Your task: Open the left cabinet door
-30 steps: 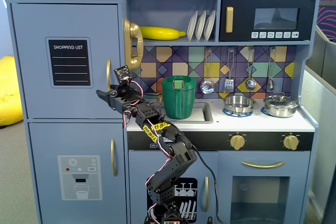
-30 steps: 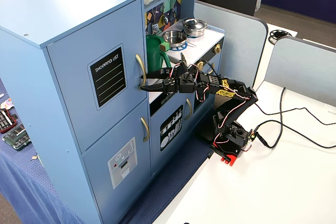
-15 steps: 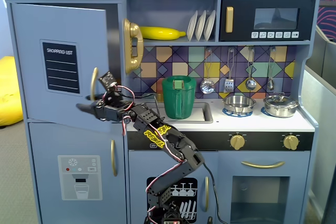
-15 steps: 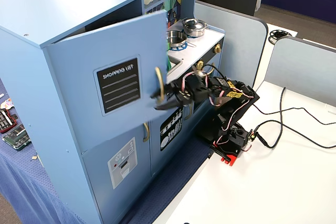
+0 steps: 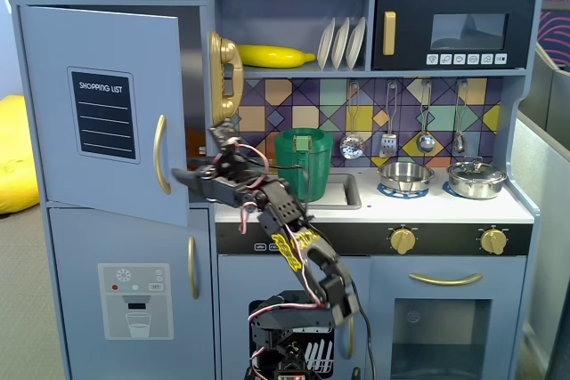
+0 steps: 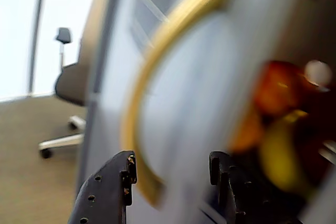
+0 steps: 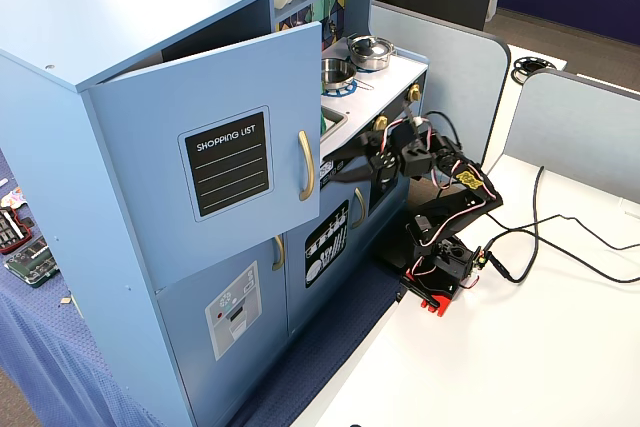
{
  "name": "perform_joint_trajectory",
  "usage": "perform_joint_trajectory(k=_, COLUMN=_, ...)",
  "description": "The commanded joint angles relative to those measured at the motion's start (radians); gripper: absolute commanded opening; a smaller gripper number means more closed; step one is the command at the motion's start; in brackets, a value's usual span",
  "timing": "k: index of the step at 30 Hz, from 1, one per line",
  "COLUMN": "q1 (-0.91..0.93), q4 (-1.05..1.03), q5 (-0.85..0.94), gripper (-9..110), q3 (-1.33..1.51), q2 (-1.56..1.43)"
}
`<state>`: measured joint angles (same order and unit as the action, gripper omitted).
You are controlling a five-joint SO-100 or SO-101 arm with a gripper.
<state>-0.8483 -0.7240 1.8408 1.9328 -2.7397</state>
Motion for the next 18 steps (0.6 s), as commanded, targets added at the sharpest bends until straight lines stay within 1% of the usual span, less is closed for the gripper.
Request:
perform_joint_trajectory(k=1, q1=0.153, q4=-0.058, q5=-0.018, gripper=5, q3=0.002, q2=-0.046)
perform_joint_trajectory(k=4, q1=0.232, q4=-0.055, q5=-0.046, gripper=6, q3=0.000, q2=-0.017)
perform_joint_trajectory(k=9, q1=0.275, q4=0.100, q5=-0.021, gripper=9, q3=0.031, q2=0.094)
perform_joint_trajectory(k=13, q1=0.235, q4=0.239, q5=0.023, gripper=10, q3=0.064, q2=0.170)
perform_joint_trajectory(k=18, q1=0.130, q4=0.293, q5=0.014, gripper=11, q3=0.074, q2=0.198)
